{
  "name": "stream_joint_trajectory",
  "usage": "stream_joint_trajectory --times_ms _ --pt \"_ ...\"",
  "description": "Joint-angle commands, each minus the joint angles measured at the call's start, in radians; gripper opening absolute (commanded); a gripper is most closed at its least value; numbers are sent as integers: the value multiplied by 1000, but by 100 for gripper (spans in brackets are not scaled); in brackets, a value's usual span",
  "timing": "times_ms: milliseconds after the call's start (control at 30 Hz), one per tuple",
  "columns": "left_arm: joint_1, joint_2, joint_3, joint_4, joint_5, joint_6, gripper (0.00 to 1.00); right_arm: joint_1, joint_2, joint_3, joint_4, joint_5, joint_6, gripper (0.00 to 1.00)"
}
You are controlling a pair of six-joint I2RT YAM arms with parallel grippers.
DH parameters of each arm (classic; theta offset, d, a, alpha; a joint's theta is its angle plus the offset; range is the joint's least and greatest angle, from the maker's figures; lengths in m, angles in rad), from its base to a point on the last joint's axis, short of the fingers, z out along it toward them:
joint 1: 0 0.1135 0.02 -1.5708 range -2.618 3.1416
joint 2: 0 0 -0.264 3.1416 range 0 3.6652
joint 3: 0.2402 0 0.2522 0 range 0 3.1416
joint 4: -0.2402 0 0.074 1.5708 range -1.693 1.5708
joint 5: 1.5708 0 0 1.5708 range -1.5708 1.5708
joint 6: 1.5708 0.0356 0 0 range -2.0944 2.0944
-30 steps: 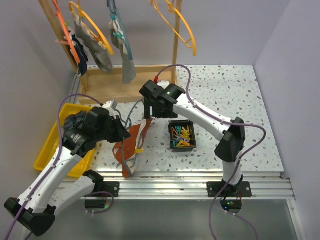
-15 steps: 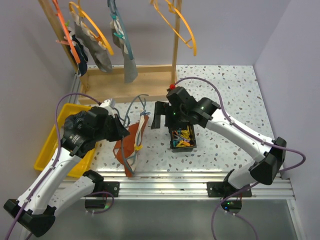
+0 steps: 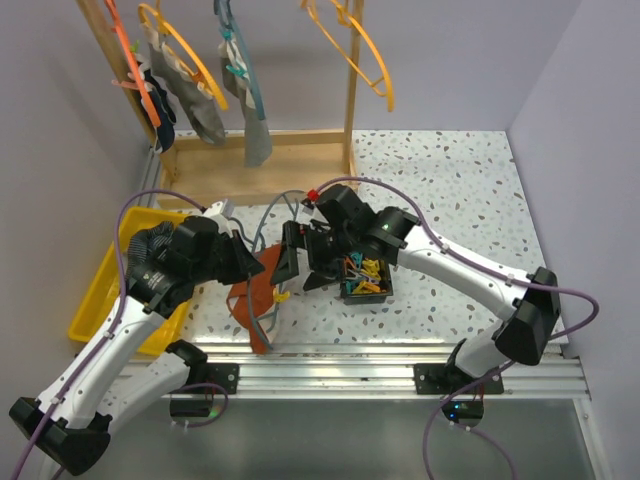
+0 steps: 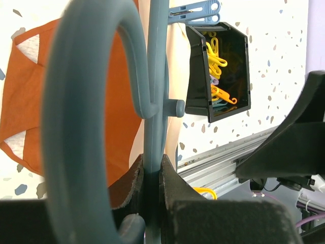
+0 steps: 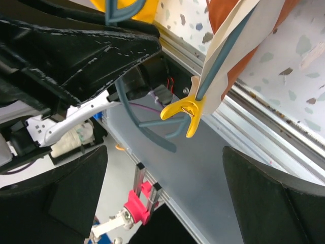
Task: Remove the underwear clipped to the hanger
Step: Remove the underwear from the hanger.
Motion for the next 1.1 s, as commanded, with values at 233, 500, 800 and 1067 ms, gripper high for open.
stream_joint_trajectory --times_ms 233,500,800,1067 --pt "1 -26 18 50 3 -16 0 68 173 198 -204 67 11 97" --pt "4 -40 20 55 -3 -15 0 80 237 230 -259 88 8 85" --pt "3 -43 27 32 -29 -1 0 80 214 212 -273 85 8 53" --pt "3 -33 30 36 -34 4 0 73 183 176 -216 78 35 0"
